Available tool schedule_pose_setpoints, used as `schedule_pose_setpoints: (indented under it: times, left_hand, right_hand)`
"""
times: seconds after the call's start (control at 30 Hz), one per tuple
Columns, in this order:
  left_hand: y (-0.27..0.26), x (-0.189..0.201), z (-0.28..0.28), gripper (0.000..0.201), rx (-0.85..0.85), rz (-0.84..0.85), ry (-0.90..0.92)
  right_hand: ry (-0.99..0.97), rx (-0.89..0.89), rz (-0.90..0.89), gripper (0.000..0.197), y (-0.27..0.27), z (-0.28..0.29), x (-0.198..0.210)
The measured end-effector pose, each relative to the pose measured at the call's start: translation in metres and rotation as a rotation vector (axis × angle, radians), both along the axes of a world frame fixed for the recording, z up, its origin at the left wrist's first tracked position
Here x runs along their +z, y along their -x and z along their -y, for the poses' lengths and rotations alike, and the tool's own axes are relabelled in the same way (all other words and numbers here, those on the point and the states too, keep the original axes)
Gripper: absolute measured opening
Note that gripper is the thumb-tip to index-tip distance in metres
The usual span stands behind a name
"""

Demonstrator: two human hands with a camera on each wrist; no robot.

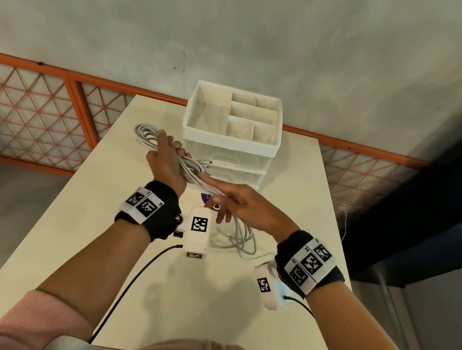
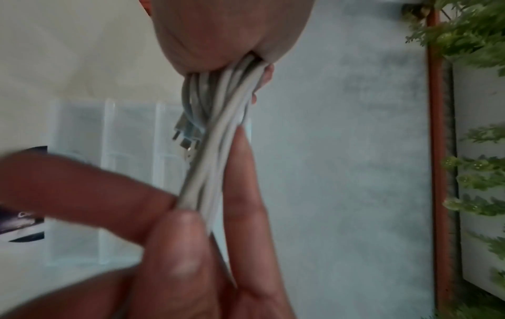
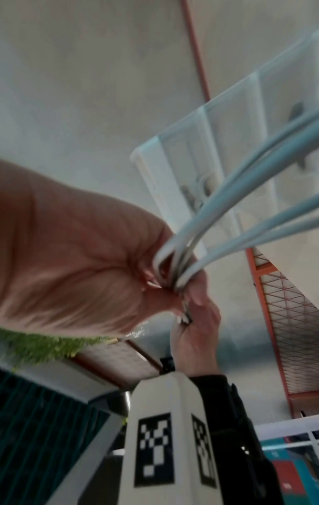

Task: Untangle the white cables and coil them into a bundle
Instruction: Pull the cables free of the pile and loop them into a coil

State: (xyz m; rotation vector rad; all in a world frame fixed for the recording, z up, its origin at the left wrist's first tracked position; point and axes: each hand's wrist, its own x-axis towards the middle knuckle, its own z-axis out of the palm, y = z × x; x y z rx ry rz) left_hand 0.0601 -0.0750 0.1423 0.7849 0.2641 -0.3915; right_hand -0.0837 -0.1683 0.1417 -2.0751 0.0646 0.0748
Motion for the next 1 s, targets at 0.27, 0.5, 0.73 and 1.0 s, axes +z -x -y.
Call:
schedule_pose_setpoints:
  times: [0.27, 0.5, 0.73, 1.0]
  left_hand:
    - [0.009, 0.010, 0.001, 0.029, -0.136, 0.105, -0.055]
    - [0.018, 0.020, 0.002, 0.031, -0.359, 0.262, -0.153]
    - [0.016, 0.019, -0.003, 0.031, -0.428, 0.344, -0.213]
    - [0.033, 0.022, 0.006, 0.032, -0.623, 0.537, -0.329]
  right_hand:
    - [-0.082, -0.074, 0.005, 0.032, 0.002, 0.003, 0.011]
    - [0.025, -0.151, -0.127, 0.018, 0.008, 0.014, 0.026]
    - [0.128, -0.143, -0.158, 0.019, 0.018, 0.041, 0.032]
    - [0.273, -0.228, 0.198, 0.029, 0.000, 0.031, 0.071]
